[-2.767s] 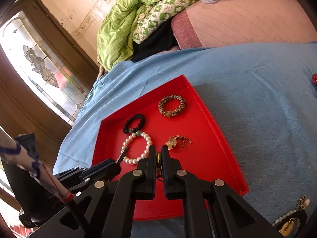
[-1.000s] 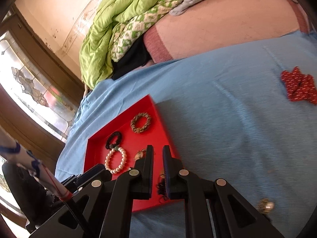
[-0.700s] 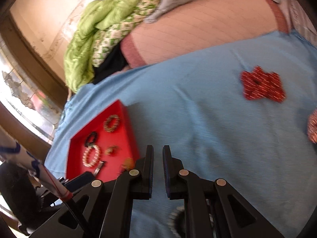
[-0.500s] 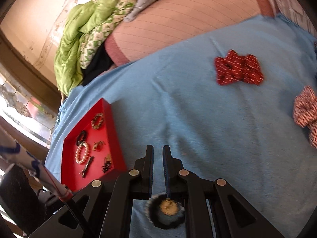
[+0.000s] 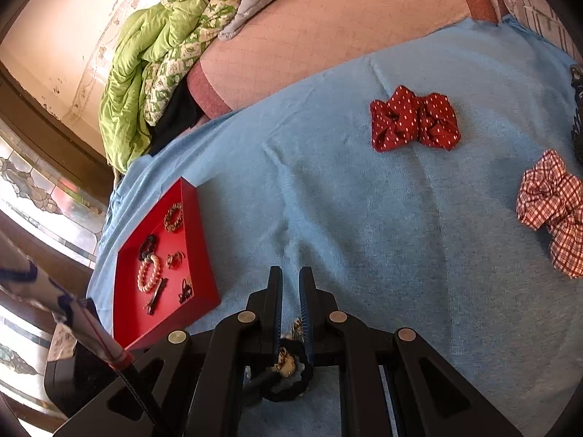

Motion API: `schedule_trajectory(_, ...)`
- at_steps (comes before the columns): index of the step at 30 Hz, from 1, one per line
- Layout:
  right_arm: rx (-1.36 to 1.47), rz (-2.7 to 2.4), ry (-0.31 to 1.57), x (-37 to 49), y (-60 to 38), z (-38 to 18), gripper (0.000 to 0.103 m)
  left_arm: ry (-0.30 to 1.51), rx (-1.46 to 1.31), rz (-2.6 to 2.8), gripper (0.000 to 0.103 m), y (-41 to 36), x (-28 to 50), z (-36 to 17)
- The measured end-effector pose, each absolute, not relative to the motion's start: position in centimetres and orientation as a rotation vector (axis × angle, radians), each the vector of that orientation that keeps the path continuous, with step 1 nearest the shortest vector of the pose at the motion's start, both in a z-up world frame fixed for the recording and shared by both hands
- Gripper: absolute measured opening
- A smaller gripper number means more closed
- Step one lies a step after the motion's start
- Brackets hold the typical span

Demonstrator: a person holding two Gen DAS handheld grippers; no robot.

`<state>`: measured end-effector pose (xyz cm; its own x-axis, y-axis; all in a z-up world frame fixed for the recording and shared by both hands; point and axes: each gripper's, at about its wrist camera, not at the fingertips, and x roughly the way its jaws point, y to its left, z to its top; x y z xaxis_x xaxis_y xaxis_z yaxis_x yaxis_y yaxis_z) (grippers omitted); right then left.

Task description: Organize jewelry

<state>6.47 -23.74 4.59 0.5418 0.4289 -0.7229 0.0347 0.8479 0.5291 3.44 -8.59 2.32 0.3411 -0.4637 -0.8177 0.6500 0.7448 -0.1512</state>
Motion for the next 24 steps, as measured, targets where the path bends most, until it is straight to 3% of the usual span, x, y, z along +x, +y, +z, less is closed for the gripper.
schedule_trajectory(1,0.519,0.246,0.993,6.4,-23.7,4.4,0.010,0.981,0.213,-0.727,0.008,-8.6,3.6,2.4)
schedule_trajectory(17,0.448,0.205,1.118,6.0,-22.6,2.2,0.011,0.818,0.011,-0.688,0.007,-2.8,4.8,7.5)
schedule_trajectory(20,0.439,0.198,1.124,6.1,-22.4,1.8,0.019,0.811,0.009,-0.684,0.007,-2.6,4.9,7.7)
schedule_trajectory(24,0.405,0.188,1.130,6.4,-21.7,1.4,0.020,0.809,0.012,-0.683,0.007,-2.6,4.9,7.8)
